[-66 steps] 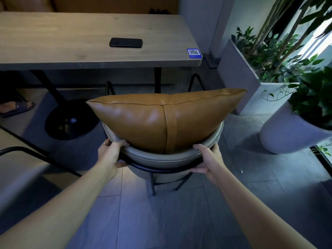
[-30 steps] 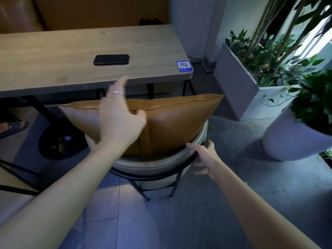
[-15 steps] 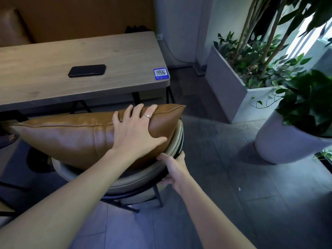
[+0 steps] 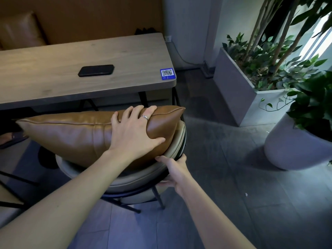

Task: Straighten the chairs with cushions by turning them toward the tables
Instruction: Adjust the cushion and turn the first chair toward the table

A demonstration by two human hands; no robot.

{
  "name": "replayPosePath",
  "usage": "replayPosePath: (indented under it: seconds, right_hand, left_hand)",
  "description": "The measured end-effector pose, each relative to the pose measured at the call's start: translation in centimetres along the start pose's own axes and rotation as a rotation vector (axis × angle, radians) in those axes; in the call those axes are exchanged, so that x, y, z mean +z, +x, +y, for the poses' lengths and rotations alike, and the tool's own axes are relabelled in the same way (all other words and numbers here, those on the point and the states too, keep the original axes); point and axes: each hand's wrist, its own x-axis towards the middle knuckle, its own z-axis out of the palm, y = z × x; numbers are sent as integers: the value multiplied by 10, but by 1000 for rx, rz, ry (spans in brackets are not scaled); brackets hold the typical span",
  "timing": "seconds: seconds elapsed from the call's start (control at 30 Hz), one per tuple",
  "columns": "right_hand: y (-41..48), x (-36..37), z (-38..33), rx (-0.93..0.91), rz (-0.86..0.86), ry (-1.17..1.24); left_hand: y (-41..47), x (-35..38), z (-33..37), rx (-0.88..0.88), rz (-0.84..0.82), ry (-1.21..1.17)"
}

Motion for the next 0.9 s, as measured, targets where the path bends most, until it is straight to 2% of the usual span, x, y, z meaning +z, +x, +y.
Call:
replayPosePath:
  seconds: [0.27, 0.6, 0.9]
  right_hand:
    - [6, -9, -16, 25, -16, -53]
    - [10, -5, -15, -30, 61, -128]
    - [11, -8, -16, -11, 36, -169]
  left_hand:
    - [-2, 2, 1, 1, 13, -7]
    - [2, 5, -1, 5, 33, 4]
    - [0, 7, 1, 3, 50, 12]
